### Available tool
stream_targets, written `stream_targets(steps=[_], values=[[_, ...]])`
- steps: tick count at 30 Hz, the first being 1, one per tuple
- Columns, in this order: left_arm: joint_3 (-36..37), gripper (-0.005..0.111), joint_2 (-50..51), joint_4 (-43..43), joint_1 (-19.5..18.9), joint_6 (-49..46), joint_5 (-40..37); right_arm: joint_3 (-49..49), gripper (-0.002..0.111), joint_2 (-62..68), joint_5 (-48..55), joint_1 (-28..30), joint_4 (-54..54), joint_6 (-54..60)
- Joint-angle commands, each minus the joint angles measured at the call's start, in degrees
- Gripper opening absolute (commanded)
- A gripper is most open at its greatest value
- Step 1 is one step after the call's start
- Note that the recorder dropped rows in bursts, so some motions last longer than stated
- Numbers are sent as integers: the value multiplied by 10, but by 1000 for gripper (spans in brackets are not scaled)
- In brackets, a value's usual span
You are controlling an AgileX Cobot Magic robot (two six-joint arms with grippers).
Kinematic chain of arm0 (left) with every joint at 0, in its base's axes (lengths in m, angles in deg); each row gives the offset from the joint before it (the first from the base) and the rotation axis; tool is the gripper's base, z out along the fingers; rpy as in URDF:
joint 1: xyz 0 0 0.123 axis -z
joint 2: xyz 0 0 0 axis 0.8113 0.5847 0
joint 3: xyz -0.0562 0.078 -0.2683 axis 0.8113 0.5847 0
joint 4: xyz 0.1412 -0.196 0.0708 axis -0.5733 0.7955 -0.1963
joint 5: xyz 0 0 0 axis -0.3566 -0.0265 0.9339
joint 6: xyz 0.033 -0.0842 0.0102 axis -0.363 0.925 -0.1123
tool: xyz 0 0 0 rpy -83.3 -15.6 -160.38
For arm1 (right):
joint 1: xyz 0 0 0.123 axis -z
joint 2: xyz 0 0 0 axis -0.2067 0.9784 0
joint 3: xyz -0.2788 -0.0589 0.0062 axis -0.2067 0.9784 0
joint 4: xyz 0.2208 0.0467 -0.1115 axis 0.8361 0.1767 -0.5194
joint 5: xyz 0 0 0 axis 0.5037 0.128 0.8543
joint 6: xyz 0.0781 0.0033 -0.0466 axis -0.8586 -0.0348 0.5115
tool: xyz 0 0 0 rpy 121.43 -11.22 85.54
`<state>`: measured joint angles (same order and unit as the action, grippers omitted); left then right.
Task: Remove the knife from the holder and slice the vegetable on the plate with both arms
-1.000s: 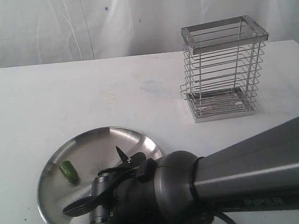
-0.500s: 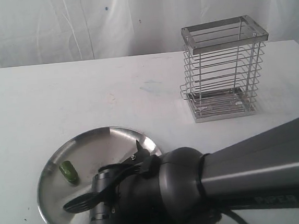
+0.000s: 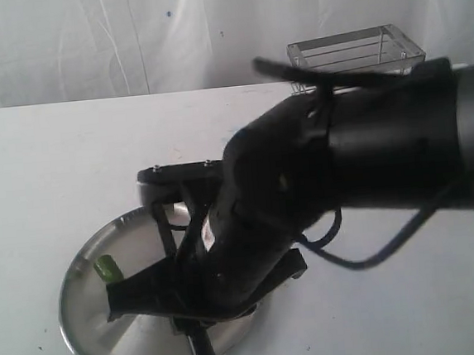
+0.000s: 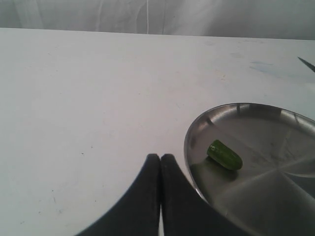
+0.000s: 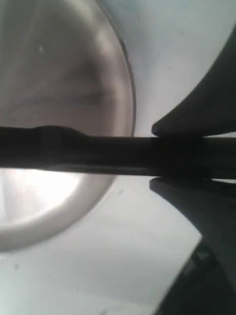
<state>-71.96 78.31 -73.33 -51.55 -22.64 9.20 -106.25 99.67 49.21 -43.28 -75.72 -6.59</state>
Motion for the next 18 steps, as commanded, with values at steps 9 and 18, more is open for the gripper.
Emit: stream_targets(steps=[9, 18], values=[[2, 0, -2, 5, 3, 1, 1, 2, 0, 27, 205, 207, 502, 479], [2, 0, -2, 5, 3, 1, 1, 90, 0, 69, 290, 268, 692, 661]])
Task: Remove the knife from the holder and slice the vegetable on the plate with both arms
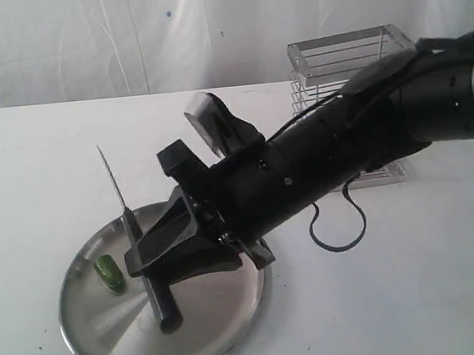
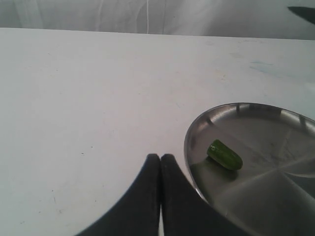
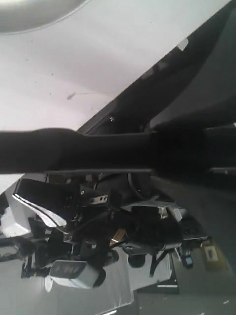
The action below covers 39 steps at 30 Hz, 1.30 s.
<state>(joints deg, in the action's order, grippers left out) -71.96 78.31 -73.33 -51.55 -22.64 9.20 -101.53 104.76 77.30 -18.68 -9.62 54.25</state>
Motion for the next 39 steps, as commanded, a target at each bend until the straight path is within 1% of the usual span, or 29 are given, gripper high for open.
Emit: stream_targets(steps=[1, 6, 16, 17, 19, 20, 21, 22, 23, 24, 27, 32, 34, 35, 36, 39], values=[[2, 0, -2, 5, 3, 1, 1, 56, 0, 25, 9, 27, 31, 57], [2, 0, -2, 5, 3, 1, 1, 96, 0, 60, 9, 45, 31, 68], [2, 0, -2, 5, 3, 1, 1, 101, 0, 127, 4, 45, 3, 73], [2, 0, -2, 5, 3, 1, 1, 101, 0, 139, 4, 45, 3, 87], [2, 0, -2, 5, 3, 1, 1, 101, 3, 145, 4, 45, 6, 117], [2, 0, -2, 5, 3, 1, 1, 101, 9, 145, 0, 45, 6, 130], [2, 0, -2, 5, 3, 1, 1, 101, 11, 145, 0, 46, 6, 135], [2, 0, -2, 5, 3, 1, 1, 101, 18, 145, -2, 50, 6, 138], [2, 0, -2, 5, 3, 1, 1, 101, 20, 145, -10, 53, 6, 138], [2, 0, -2, 5, 3, 1, 1, 101, 22, 145, -39, 56, 6, 130], [2, 0, -2, 5, 3, 1, 1, 101, 22, 145, -91, 58, 7, 89], [2, 0, -2, 5, 3, 1, 1, 101, 22, 145, -68, 59, 7, 82], [2, 0, -2, 5, 3, 1, 1, 101, 22, 147, -24, 59, 26, 91], [2, 0, -2, 5, 3, 1, 1, 101, 22, 149, 9, 59, 52, 121], [2, 0, -2, 5, 3, 1, 1, 101, 22, 154, 9, 59, 98, 161], [2, 0, -2, 5, 3, 1, 1, 102, 22, 159, 9, 60, 152, 191]])
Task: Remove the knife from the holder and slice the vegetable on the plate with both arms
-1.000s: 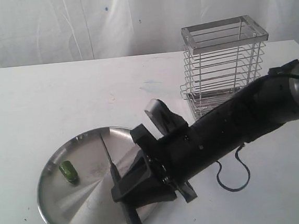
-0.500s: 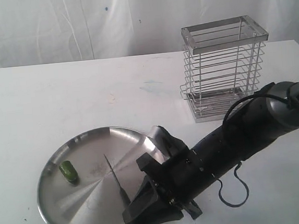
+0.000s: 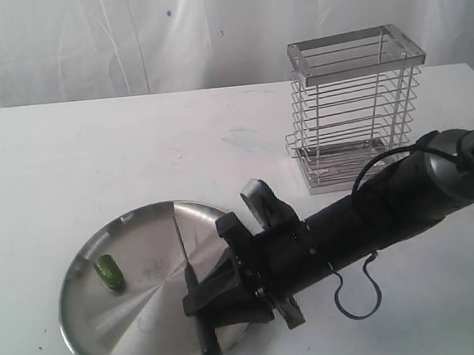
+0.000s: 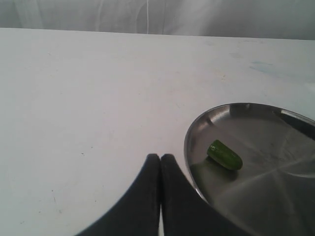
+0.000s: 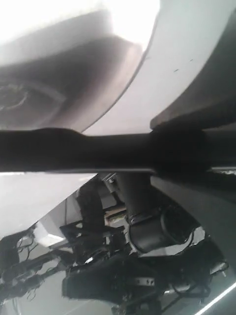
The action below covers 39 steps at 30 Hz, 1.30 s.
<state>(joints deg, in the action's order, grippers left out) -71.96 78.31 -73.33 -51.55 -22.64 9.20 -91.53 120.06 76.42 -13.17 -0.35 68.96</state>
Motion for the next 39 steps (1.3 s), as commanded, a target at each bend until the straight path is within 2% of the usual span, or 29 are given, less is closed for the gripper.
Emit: stream_targets(steps=[1, 12, 17, 19, 26, 33, 37, 39], values=[[2, 0, -2, 5, 3, 1, 1, 2, 22, 13, 18, 5, 60, 44], [2, 0, -2, 5, 3, 1, 1, 2, 24, 85, 18, 6, 59, 41], [2, 0, -2, 5, 3, 1, 1, 2, 42, 85, 18, 6, 57, 41], [2, 0, -2, 5, 3, 1, 1, 2, 45, 85, 18, 6, 53, 34], [2, 0, -2, 5, 3, 1, 1, 2, 45, 79, 18, 18, 39, -10], [2, 0, -2, 4, 3, 1, 1, -10, 45, -2, 18, 29, 43, -11], [2, 0, -2, 4, 3, 1, 3, -33, 42, -77, 18, 6, 0, -50], [2, 0, -2, 4, 3, 1, -12, -54, 41, -118, -33, -23, -65, -92]])
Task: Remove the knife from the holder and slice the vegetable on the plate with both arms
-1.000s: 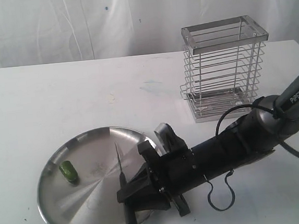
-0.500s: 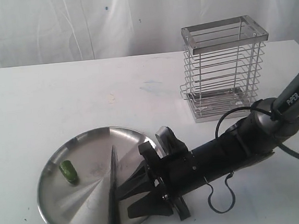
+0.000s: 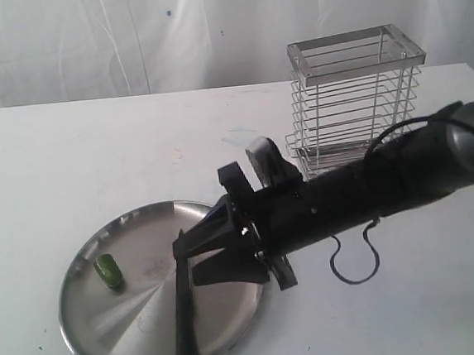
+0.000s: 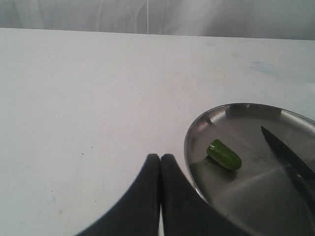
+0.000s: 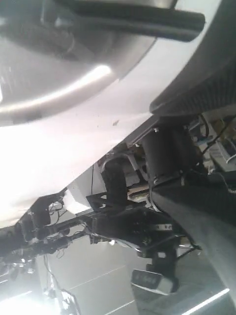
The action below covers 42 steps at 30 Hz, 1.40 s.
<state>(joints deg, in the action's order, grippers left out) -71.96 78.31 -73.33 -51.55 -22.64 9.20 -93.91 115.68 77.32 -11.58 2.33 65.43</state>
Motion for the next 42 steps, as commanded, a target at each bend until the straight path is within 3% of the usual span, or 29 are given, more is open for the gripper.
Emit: stream_targets(steps=[1, 5, 10, 15, 19, 22, 27, 29, 35, 39, 42], values=[[2, 0, -2, 4, 3, 1, -13, -39, 40, -88, -78, -53, -127, -82], [2, 0, -2, 4, 3, 1, -15, -83, 40, -130, -181, -127, -352, -302], [2, 0, -2, 4, 3, 1, -15, -150, 35, -129, -207, -238, -678, -584], [2, 0, -2, 4, 3, 1, -15, -257, 35, -88, -119, -326, -825, -685], [2, 0, -2, 4, 3, 1, -15, -363, 33, -21, 8, -375, -994, -780], [2, 0, -2, 4, 3, 1, -15, -390, 32, 11, 9, -388, -1112, -811], [2, 0, -2, 4, 3, 1, -15, -385, 32, 27, 9, -386, -1124, -927], [2, 0, -2, 4, 3, 1, -15, -385, 32, 27, -29, -386, -1115, -967], [2, 0, -2, 4, 3, 1, -14, -383, 32, 35, -185, -386, -1094, -949], [2, 0, -2, 4, 3, 1, -14, -391, 32, 47, -87, -394, -1020, -952], [2, 0, -2, 4, 3, 1, -14, -406, 32, 64, 9, -414, -1093, -978]])
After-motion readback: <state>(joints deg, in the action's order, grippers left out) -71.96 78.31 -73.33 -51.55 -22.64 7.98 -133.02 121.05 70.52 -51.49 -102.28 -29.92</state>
